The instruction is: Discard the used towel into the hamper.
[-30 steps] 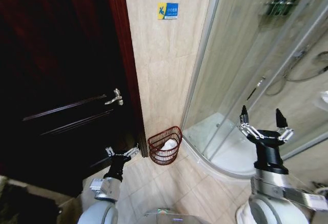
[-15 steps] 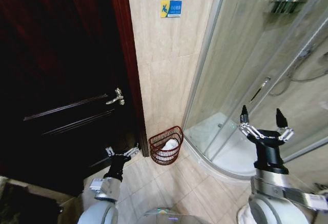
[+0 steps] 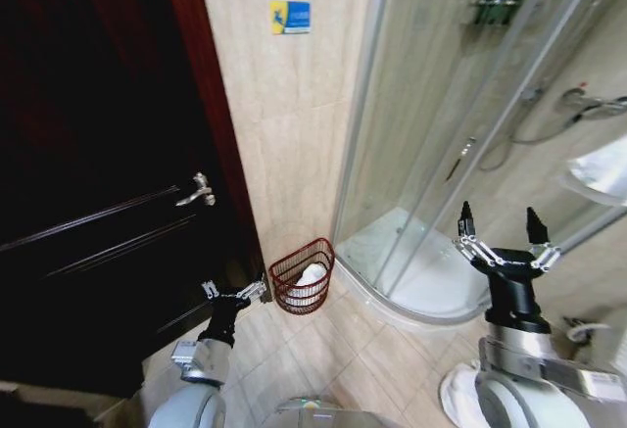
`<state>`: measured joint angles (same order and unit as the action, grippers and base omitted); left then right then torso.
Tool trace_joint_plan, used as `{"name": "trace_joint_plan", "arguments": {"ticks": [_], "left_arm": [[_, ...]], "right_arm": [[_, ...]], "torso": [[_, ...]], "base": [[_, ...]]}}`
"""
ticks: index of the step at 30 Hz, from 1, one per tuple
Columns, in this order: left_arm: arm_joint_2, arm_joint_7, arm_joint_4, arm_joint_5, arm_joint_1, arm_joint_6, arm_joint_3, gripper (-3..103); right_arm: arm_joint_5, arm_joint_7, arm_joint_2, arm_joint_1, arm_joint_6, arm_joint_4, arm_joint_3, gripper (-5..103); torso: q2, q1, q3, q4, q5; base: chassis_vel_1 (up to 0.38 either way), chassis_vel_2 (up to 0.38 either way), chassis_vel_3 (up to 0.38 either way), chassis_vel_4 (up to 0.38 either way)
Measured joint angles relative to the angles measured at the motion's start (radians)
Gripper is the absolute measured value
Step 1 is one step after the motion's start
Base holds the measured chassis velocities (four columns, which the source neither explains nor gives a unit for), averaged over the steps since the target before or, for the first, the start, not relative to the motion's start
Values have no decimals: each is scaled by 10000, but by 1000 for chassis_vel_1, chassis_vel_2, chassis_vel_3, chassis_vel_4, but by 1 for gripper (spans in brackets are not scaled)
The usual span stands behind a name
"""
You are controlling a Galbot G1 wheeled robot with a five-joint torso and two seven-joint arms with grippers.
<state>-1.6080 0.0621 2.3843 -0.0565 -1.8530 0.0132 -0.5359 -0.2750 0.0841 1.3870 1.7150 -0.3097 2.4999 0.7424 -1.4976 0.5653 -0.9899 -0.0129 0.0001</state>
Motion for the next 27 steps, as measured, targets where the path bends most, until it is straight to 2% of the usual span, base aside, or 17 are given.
{"name": "trace_joint_plan", "arguments": {"ticks": [18, 27], "left_arm": [[1, 0, 0, 0, -1, 0, 0, 100], [0, 0, 0, -1, -1, 0, -1, 100]], "right_arm": [[-34, 27, 8, 11, 54, 1, -29, 100], [-63, 31, 11, 10, 56, 1, 10, 100]], "torso": [[0, 0, 0, -4, -3], [0, 0, 0, -2, -5]], "base": [[-8, -5, -9, -7], [-112, -123, 119, 115]]}}
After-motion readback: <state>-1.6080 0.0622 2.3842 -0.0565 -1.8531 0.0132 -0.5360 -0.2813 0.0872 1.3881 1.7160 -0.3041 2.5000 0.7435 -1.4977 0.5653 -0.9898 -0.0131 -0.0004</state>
